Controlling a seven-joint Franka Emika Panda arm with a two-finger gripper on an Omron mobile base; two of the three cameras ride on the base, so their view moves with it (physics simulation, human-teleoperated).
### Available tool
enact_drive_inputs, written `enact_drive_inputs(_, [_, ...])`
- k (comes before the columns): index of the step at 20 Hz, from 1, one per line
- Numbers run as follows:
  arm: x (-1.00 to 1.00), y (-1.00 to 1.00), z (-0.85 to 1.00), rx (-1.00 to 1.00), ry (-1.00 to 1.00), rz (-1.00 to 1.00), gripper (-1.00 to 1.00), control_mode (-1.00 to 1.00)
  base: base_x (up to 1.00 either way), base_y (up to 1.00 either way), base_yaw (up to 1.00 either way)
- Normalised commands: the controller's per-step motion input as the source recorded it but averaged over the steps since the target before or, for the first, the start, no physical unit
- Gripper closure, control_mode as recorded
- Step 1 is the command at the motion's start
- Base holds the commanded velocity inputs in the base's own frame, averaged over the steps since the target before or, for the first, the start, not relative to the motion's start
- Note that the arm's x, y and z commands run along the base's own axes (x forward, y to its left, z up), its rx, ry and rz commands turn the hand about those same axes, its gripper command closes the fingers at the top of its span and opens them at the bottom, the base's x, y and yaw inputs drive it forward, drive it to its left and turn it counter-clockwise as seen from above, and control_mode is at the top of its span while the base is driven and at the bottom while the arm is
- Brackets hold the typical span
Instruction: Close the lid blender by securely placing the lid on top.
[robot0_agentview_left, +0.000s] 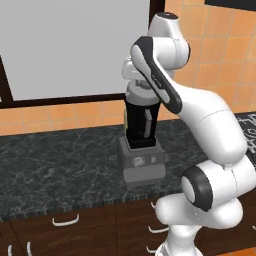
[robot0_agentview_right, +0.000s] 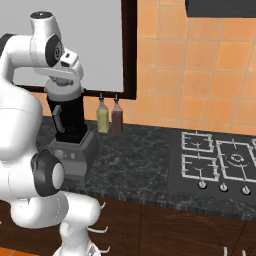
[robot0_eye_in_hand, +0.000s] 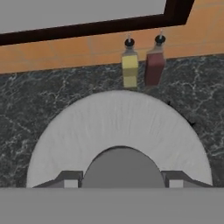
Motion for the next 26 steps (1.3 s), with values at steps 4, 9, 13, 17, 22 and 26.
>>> enact_drive_inputs(4, [0.0, -0.04, -0.1, -0.04, 0.07, 0.0, 1.0, -1.0, 0.0, 0.0, 0.0])
enact_drive_inputs(9, [-0.01, 0.28, -0.61, -0.11, 0.05, 0.0, 1.0, -1.0, 0.0, 0.0, 0.0])
enact_drive_inputs(13, [-0.62, 0.05, -0.56, 0.0, -0.12, 0.0, 1.0, -1.0, 0.0, 0.0, 0.0])
enact_drive_inputs(17, [-0.5, 0.0, -0.45, 0.02, -0.14, 0.0, -1.0, -1.0, 0.0, 0.0, 0.0])
enact_drive_inputs(22, [-0.18, -0.02, 0.03, 0.05, -0.08, 0.0, -1.0, -1.0, 0.0, 0.0, 0.0])
enact_drive_inputs(26, [-0.03, 0.0, 0.37, 0.02, -0.01, 0.0, -1.0, -1.0, 0.0, 0.0, 0.0])
